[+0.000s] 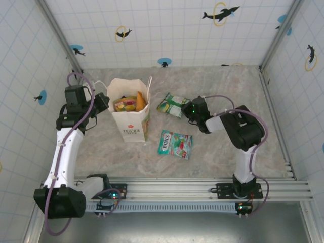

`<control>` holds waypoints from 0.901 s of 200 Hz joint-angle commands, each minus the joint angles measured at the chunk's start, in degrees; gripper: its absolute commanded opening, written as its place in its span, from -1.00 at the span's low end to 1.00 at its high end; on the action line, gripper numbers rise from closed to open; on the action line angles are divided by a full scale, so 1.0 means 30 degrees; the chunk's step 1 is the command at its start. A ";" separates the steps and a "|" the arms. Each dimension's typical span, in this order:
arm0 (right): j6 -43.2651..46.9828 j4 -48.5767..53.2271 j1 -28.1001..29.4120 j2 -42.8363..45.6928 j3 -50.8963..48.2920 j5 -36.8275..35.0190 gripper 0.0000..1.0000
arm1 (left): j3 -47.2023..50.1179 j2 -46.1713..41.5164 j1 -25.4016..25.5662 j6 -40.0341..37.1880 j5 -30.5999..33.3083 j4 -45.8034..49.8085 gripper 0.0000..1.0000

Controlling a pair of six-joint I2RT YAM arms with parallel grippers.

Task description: Place the snacks into the paper bag

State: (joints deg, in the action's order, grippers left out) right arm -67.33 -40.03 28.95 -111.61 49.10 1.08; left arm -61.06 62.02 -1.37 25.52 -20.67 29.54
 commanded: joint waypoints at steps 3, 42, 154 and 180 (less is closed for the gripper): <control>0.1410 0.0399 0.0238 0.2575 -0.0195 -0.1293 -0.99 | -0.0129 -0.0397 0.0053 -0.0246 0.0001 -0.0464 -1.00; 0.3810 0.2852 0.0799 0.5634 0.0535 -0.2921 -1.00 | -0.0137 -0.0575 0.0049 -0.0240 -0.0216 -0.0587 -1.00; 1.0880 0.6061 0.4867 0.9813 0.5034 -0.7524 -1.00 | -0.0288 -0.0575 0.0049 -0.0540 -0.0321 -0.0449 -1.00; 1.2560 0.4438 0.6180 1.0456 0.5316 -0.8426 -1.00 | -0.0295 -0.0575 0.0045 -0.0604 -0.0333 -0.0413 -1.00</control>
State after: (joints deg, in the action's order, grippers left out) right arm -36.60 -19.90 44.71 -83.94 62.24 -19.07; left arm -61.06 61.84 -1.37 25.34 -20.73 29.58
